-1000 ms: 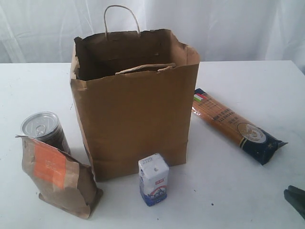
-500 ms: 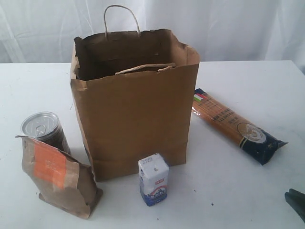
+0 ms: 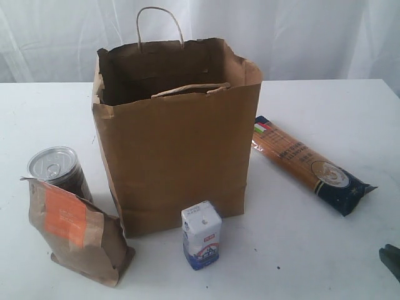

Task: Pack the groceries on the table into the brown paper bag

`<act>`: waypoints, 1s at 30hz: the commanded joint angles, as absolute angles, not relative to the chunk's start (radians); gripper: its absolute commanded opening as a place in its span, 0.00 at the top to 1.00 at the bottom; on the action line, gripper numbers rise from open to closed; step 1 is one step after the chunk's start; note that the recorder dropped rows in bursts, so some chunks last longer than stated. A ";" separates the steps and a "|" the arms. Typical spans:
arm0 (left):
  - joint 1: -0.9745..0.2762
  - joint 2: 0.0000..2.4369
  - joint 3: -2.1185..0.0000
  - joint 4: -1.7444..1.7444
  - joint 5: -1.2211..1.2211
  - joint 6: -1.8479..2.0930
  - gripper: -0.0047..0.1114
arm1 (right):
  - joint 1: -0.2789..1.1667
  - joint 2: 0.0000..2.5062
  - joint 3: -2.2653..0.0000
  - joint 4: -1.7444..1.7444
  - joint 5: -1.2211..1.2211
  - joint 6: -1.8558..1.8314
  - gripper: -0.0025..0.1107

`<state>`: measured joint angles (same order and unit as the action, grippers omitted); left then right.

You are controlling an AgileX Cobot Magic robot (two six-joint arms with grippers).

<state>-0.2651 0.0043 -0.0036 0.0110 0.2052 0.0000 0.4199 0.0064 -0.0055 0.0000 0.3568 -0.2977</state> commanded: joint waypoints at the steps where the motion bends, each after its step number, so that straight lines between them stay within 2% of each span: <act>1: -0.261 0.000 0.000 0.008 0.204 0.000 0.96 | 0.414 0.000 0.000 0.000 0.339 -0.290 0.98; 20: -0.261 0.000 0.000 0.017 0.202 0.097 0.96 | 0.414 0.000 0.000 0.000 0.339 -0.290 0.98; 26: -0.261 0.000 0.000 -0.215 0.139 -0.084 0.96 | 0.414 0.000 0.000 0.000 0.339 -0.290 0.98; 30: -0.261 0.000 0.000 -0.217 0.120 -0.084 0.96 | 0.414 0.000 0.000 0.000 0.339 -0.290 0.98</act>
